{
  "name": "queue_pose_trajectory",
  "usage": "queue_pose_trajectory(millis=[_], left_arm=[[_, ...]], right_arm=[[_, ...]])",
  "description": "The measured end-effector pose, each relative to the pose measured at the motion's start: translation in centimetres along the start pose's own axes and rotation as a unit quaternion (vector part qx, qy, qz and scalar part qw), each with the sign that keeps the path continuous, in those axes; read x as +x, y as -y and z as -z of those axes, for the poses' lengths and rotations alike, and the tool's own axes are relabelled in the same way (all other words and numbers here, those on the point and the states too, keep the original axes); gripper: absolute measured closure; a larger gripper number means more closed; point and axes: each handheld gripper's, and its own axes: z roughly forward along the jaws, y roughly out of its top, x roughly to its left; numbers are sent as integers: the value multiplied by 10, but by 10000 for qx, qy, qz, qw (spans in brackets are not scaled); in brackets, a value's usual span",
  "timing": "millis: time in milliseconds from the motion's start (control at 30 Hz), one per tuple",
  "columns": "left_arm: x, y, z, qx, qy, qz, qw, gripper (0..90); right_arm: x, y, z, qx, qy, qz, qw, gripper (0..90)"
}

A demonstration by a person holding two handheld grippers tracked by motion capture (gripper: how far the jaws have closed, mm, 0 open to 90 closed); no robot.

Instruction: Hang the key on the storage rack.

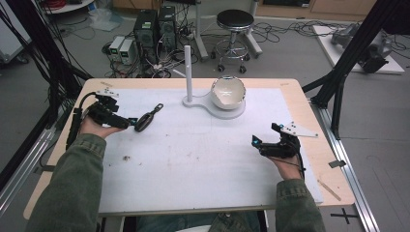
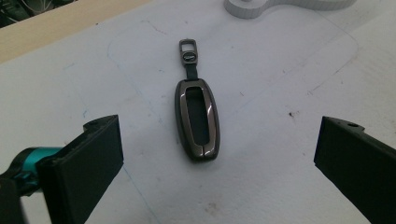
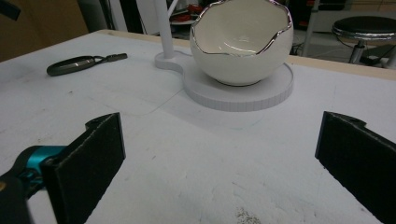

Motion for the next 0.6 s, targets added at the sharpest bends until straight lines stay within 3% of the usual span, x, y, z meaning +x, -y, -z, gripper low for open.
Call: queue_pose_trajectory(millis=[167, 400, 600], left_arm=[[3, -18, -9, 274, 52, -127, 9995, 17], [12, -40, -22, 544, 230, -106, 9982, 17], [9, -58, -42, 817, 253, -291, 9959, 17]], right_arm=[[-1, 0, 0, 7, -1, -22, 10000, 5], [0, 1, -1, 52, -15, -14, 10000, 5], [-1, 1, 0, 50, -3, -54, 10000, 5]])
